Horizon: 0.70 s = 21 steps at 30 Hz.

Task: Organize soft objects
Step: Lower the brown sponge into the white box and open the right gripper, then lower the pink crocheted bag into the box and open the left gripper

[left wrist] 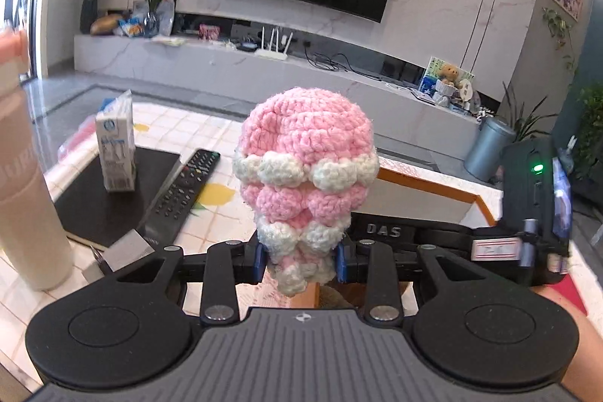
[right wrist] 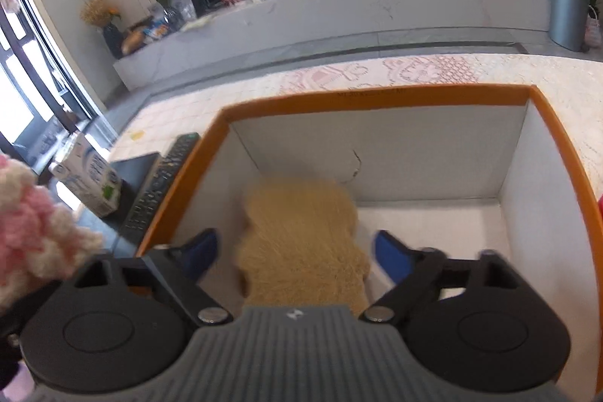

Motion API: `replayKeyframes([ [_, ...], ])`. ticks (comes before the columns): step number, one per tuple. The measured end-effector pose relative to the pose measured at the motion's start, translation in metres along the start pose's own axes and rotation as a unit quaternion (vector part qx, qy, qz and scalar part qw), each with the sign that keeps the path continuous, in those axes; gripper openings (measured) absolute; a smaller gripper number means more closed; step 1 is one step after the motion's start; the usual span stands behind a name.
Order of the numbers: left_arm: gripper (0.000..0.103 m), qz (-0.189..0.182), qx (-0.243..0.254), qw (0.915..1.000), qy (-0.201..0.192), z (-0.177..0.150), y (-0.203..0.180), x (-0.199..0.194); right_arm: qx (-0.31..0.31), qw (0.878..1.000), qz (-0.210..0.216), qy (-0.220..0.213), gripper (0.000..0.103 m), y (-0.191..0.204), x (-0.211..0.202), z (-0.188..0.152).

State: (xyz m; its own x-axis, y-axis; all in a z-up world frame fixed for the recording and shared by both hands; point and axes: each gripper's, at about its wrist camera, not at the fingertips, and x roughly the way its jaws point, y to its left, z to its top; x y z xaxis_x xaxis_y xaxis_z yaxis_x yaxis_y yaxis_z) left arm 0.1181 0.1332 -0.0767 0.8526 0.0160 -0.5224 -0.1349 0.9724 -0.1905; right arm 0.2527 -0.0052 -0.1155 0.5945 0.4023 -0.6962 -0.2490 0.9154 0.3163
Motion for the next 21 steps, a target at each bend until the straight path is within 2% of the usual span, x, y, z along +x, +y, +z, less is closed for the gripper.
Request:
replayKeyframes([
  [2,0.038,0.005,0.005,1.0000,-0.003,0.002,-0.002,0.000,-0.011,1.000,-0.001,-0.006,0.095,0.002,-0.009,-0.001],
  [8,0.038,-0.014,-0.014,0.9998,-0.003,0.005,-0.002,-0.005,-0.065,0.998,-0.007,-0.014,0.096,0.004,-0.043,-0.005],
  [11,0.038,-0.029,-0.017,0.9994,-0.003,0.005,-0.008,-0.006,-0.087,0.996,-0.026,-0.026,0.099,0.000,-0.068,-0.007],
  [14,0.038,-0.014,0.001,0.9999,0.001,0.000,-0.028,-0.003,-0.140,0.987,-0.055,-0.049,0.099,-0.002,-0.093,-0.014],
  [18,0.038,-0.030,0.032,0.9989,0.016,-0.008,-0.053,0.004,-0.194,0.971,-0.121,-0.074,0.098,-0.014,-0.116,-0.022],
  [21,0.038,-0.029,0.049,0.9977,0.036,-0.009,-0.067,0.014,-0.201,0.967,-0.124,-0.094,0.098,-0.036,-0.133,-0.025],
])
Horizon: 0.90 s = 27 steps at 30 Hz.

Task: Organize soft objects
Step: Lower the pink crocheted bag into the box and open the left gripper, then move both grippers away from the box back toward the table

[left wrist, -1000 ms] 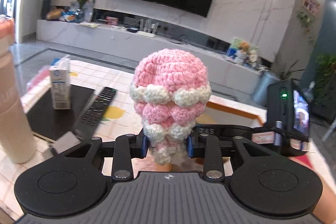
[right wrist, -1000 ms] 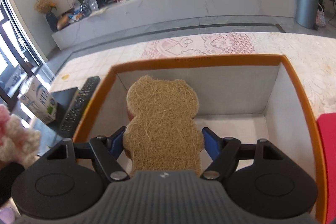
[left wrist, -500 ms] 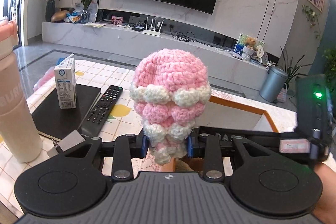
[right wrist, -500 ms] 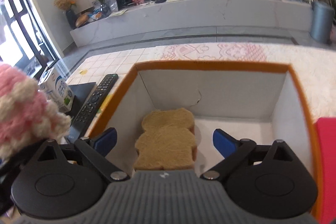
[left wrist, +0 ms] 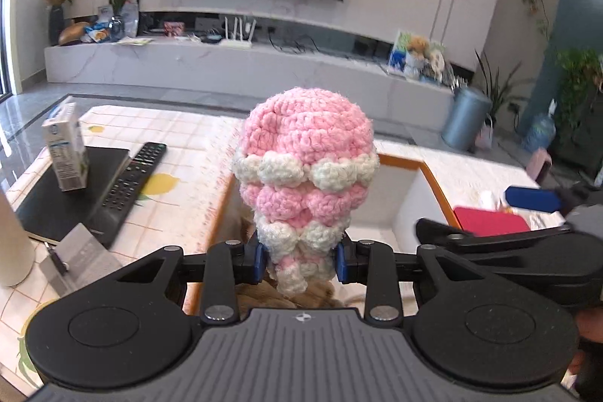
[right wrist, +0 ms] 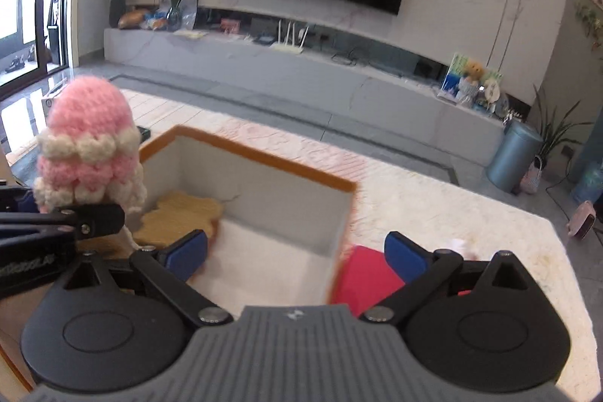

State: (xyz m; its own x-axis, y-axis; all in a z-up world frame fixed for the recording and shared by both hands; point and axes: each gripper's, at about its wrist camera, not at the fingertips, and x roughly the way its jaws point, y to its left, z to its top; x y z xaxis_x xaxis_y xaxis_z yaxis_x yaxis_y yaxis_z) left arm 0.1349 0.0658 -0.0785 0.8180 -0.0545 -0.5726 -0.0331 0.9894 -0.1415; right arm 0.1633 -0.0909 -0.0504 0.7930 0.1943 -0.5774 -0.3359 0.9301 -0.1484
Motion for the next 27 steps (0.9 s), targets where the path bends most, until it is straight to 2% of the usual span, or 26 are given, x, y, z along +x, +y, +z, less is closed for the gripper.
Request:
replayKeyframes([
  [2,0.038,0.003,0.018,0.9997,0.016,0.000,-0.011,0.008,0.007,1.000,0.020,-0.001,0.098,-0.017,-0.003,-0.005],
  [5,0.038,-0.005,0.036,0.9983,0.045,-0.001,-0.025,0.026,0.009,1.000,0.026,0.004,0.098,-0.038,-0.005,-0.014],
  [9,0.038,-0.005,0.038,0.9964,0.076,-0.004,-0.038,0.046,0.021,0.998,0.058,-0.008,0.098,-0.059,-0.015,-0.028],
  [12,0.038,-0.014,0.051,0.9936,0.100,0.001,-0.047,0.065,0.028,0.998,0.055,-0.016,0.098,-0.067,-0.018,-0.034],
  [16,0.040,-0.011,0.033,0.9923,0.119,0.004,-0.049,0.084,0.051,0.997,0.057,-0.016,0.098,-0.072,-0.015,-0.041],
  [17,0.046,-0.010,0.039,0.9920,0.120,0.004,-0.050,0.086,0.057,0.997,0.055,-0.015,0.098,-0.074,-0.014,-0.043],
  [18,0.059,-0.004,0.043,0.9917,0.121,0.004,-0.051,0.086,0.061,0.997,0.055,-0.013,0.098,-0.075,-0.013,-0.045],
  [19,0.066,0.007,0.045,0.9918,0.120,0.005,-0.052,0.085,0.063,0.996,0.054,-0.010,0.098,-0.076,-0.012,-0.046],
  [20,0.081,0.016,0.045,0.9921,0.116,0.003,-0.052,0.084,0.065,0.996,0.054,-0.009,0.098,-0.076,-0.012,-0.047],
  [21,0.087,0.024,0.044,0.9928,0.109,0.003,-0.051,0.082,0.067,0.996,0.052,-0.010,0.098,-0.078,-0.012,-0.047],
  [27,0.087,0.053,0.058,0.9925,0.093,-0.001,-0.054,0.070,0.071,0.996,0.051,-0.009,0.098,-0.076,-0.013,-0.046],
])
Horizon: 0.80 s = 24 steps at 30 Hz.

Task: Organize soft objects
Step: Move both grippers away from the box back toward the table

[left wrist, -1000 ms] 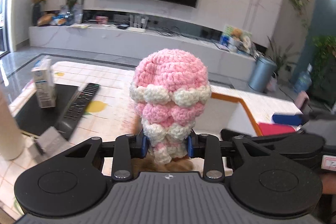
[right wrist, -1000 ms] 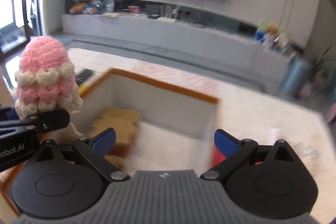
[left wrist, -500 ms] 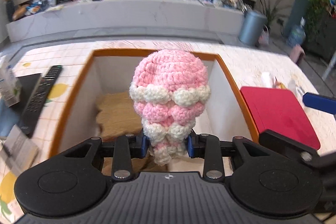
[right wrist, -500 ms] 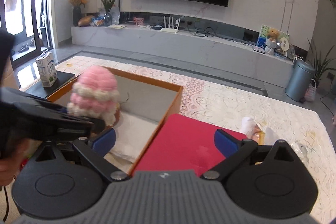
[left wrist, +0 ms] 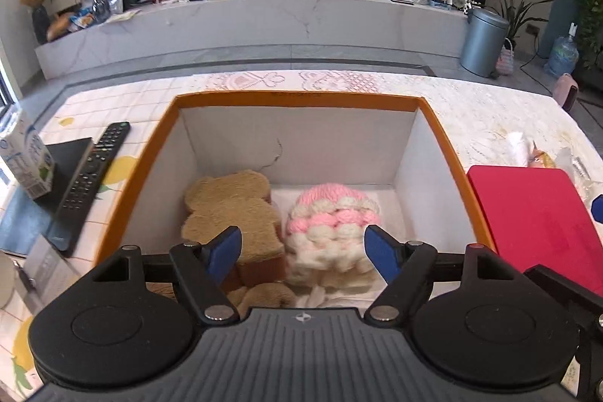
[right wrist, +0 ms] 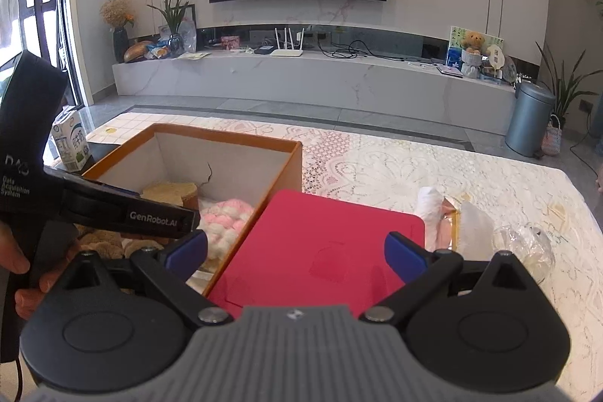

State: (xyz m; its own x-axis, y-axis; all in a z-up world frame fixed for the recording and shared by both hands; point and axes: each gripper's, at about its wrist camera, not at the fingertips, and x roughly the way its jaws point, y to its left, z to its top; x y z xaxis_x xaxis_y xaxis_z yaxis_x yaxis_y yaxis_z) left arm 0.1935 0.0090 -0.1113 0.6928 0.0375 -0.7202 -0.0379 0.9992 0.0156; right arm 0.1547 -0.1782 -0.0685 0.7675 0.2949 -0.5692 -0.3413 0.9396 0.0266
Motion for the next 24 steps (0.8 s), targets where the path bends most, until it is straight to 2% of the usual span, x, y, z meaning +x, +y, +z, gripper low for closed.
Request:
replayKeyframes([
  [7,0.088,0.018,0.032,0.9993,-0.006,0.001,-0.008,-0.013,-0.017,1.000,-0.009,0.002,0.098,0.007,-0.002,0.001],
  [12,0.088,0.033,0.041,0.9983,-0.026,0.002,-0.012,-0.033,-0.018,1.000,-0.002,0.004,0.098,0.009,-0.010,0.005],
  [14,0.088,0.036,0.048,0.9974,-0.038,0.003,-0.016,-0.043,-0.005,1.000,0.016,0.003,0.098,0.006,-0.017,0.008],
  [17,0.088,0.025,0.068,0.9963,-0.046,0.007,-0.022,-0.058,0.014,0.999,0.036,0.000,0.098,0.001,-0.033,0.014],
  [24,0.088,-0.002,0.056,0.9941,-0.093,0.022,-0.034,-0.106,0.004,0.999,0.004,-0.036,0.098,-0.019,-0.091,0.035],
])
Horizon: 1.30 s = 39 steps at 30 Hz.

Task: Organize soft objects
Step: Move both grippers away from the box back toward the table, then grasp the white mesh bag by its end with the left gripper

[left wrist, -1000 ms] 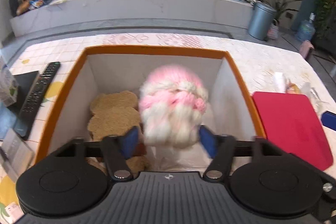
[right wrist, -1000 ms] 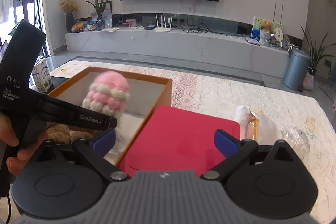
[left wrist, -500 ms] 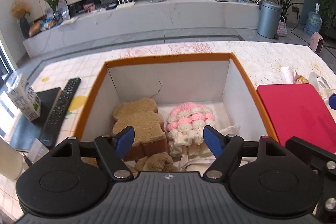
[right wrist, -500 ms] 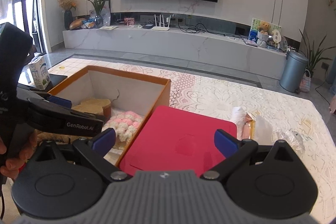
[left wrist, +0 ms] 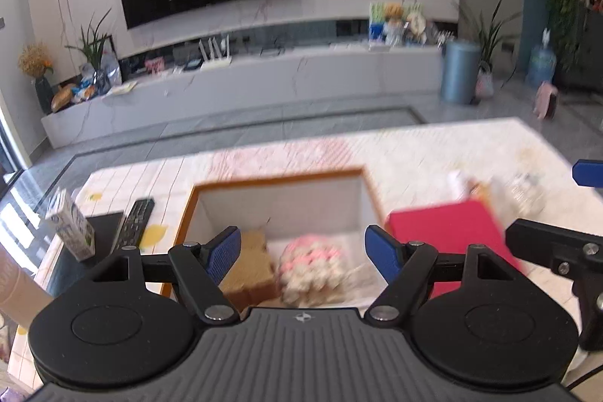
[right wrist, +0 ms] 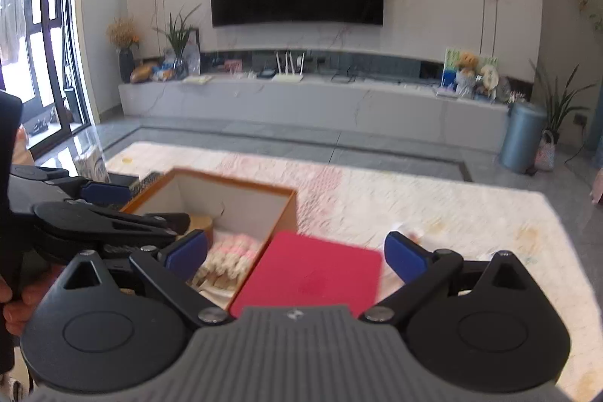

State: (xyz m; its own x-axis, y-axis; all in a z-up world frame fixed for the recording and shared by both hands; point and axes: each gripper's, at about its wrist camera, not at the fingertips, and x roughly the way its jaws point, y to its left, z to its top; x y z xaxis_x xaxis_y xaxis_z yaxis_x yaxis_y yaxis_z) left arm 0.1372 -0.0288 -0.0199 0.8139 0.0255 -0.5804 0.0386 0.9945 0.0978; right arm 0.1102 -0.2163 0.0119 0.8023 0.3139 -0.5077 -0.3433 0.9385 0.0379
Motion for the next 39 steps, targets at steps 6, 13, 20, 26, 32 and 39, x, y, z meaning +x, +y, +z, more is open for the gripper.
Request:
replayKeyframes([
  [6,0.089,-0.024,-0.013,0.9989,-0.037,0.018,-0.023,-0.031,-0.010,0.998,-0.058,-0.025,0.099,-0.043,-0.051,0.014],
  [13,0.089,-0.055,-0.008,0.9980,-0.032,0.014,-0.068,-0.027,0.007,0.993,-0.110,-0.039,0.100,-0.103,-0.079,0.019],
  [20,0.089,-0.083,-0.015,0.9963,-0.019,-0.008,-0.129,0.002,0.090,0.983,-0.146,-0.068,0.100,-0.166,-0.075,-0.021],
  [26,0.089,-0.092,-0.064,0.9932,-0.031,-0.035,-0.179,0.035,0.185,0.966,-0.176,-0.036,0.100,-0.235,-0.047,-0.072],
  [32,0.089,-0.048,-0.041,0.9978,-0.022,-0.052,-0.229,0.060,0.251,0.952,-0.173,-0.027,0.100,-0.276,-0.036,-0.100],
  [39,0.089,0.005,-0.019,0.9996,-0.021,-0.064,-0.262,0.080,0.293,0.941,-0.168,0.001,0.100,-0.281,-0.022,-0.113],
])
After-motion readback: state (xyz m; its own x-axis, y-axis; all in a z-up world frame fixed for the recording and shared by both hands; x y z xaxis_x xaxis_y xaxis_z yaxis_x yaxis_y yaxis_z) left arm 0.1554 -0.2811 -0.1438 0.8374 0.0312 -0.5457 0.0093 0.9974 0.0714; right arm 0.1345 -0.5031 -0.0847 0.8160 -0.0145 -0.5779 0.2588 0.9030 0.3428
